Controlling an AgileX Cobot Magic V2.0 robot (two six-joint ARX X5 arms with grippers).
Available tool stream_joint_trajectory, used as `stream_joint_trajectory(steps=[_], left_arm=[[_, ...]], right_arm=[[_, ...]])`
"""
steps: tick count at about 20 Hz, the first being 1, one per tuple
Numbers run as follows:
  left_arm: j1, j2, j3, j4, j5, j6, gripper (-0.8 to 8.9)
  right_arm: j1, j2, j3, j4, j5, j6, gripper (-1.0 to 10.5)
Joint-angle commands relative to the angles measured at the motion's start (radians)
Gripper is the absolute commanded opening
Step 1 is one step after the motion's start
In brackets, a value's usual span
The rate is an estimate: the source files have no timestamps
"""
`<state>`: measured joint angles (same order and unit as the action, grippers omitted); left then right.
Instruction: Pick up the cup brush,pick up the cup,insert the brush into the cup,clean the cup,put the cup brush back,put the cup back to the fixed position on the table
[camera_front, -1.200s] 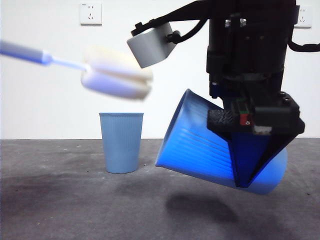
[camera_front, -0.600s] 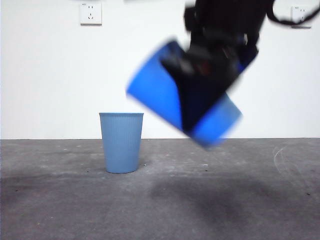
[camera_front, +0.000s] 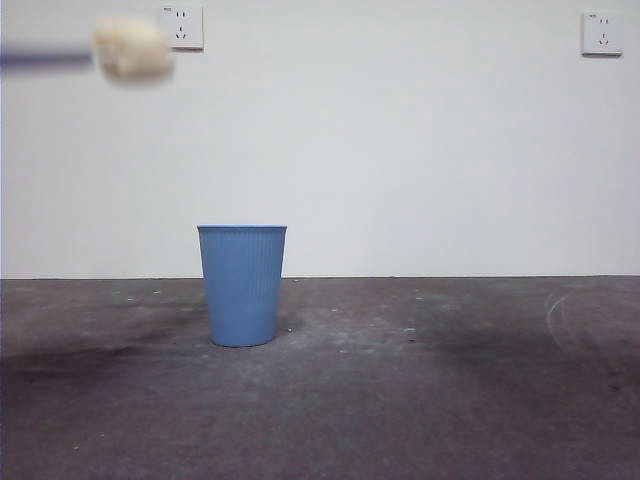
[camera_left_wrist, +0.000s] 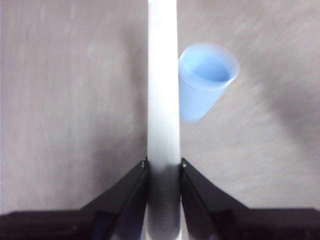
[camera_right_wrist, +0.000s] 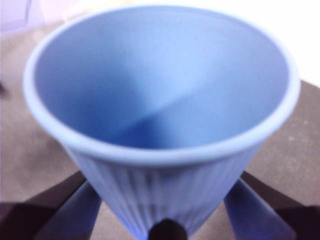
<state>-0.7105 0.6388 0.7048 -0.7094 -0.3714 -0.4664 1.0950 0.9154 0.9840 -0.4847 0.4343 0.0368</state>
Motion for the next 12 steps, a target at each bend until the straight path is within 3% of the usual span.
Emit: stream_joint_trajectory(steps=[1,6,12], left_arm=[[0.056,0.073,-0.045,0.119,0.038,-0.037,-0.09],[0.234,0.32,-0.049,0.309,0.206,-0.022,-0.09],[0.26,0.615,-0.049,0.457,0.222,0.031,-0.09]], right_arm=[[0.004,-0.05,0.003,-0.031,0.001,0.016,-0.2],[0.004,-0.13,0.003,-0.14,0.016,0.043,-0.2],[0.005,-0.156,0.002,-0.146,0.031,0.042,-0.2]])
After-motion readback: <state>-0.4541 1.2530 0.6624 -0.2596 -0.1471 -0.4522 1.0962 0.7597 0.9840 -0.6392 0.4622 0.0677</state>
